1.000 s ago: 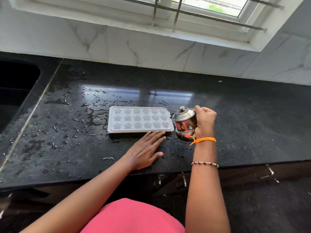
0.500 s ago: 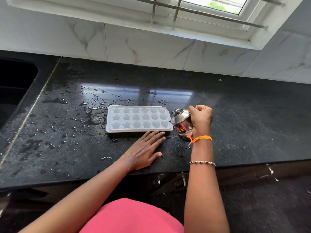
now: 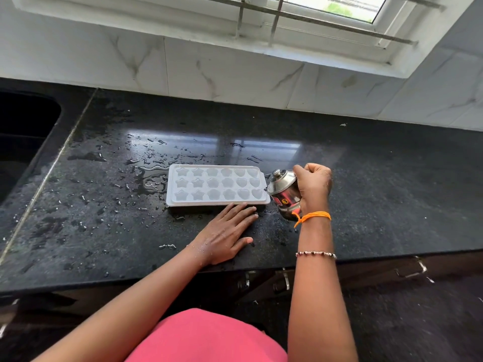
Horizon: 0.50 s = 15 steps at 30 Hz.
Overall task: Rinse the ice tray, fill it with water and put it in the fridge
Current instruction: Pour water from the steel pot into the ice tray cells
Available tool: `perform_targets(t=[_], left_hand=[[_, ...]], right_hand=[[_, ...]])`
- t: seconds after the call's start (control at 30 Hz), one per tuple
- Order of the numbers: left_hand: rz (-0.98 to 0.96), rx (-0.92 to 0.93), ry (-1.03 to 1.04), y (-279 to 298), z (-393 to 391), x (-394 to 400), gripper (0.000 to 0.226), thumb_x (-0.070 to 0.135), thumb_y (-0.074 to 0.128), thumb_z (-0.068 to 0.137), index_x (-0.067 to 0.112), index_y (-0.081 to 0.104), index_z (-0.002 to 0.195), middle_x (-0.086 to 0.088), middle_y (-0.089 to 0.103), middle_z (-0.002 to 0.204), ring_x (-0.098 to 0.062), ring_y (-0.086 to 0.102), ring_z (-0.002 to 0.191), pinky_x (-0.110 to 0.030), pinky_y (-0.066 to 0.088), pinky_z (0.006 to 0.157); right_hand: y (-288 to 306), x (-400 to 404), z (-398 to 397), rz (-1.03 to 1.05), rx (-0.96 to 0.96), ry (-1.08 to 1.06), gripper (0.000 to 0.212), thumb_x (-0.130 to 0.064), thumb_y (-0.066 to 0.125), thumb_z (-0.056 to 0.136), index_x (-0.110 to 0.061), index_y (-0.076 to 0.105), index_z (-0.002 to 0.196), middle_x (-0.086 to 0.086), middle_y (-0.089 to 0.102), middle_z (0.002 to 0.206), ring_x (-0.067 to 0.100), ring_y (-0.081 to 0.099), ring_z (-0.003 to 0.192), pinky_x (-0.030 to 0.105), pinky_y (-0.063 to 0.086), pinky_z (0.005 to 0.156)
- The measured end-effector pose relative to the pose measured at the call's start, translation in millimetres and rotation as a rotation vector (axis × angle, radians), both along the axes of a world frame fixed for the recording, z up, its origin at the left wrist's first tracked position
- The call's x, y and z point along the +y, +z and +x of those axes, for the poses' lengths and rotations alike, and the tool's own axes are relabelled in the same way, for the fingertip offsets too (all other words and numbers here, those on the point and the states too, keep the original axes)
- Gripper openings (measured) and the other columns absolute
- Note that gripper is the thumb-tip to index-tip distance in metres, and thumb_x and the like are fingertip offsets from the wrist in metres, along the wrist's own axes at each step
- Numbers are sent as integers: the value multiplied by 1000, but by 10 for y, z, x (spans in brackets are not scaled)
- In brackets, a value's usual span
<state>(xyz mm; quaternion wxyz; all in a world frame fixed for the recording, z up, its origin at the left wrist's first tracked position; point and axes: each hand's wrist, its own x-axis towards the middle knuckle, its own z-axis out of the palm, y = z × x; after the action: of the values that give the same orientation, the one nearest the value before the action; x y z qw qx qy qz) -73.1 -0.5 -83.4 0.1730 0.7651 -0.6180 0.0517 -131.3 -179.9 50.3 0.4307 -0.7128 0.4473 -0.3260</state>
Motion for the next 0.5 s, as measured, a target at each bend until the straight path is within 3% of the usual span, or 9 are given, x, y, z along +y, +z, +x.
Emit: perform_targets(t=[0.17, 0.5], left_hand=[[-14, -15, 3, 11, -4, 3, 58, 48, 33, 94, 12, 47, 136, -4, 47, 142, -24, 34, 138, -39, 13, 113], [-26, -16, 3, 16, -5, 13, 56, 48, 32, 94, 13, 46, 136, -2, 51, 136, -23, 32, 138, -38, 12, 114]], right_hand=[[47, 25, 1, -9, 1, -5, 45, -3, 59, 69, -19, 29, 40, -10, 22, 36, 11, 21, 43, 24, 20, 43], [90, 42, -21, -29, 8, -7, 41, -4, 59, 70, -17, 32, 42, -2, 26, 44, 13, 24, 46, 25, 24, 46]])
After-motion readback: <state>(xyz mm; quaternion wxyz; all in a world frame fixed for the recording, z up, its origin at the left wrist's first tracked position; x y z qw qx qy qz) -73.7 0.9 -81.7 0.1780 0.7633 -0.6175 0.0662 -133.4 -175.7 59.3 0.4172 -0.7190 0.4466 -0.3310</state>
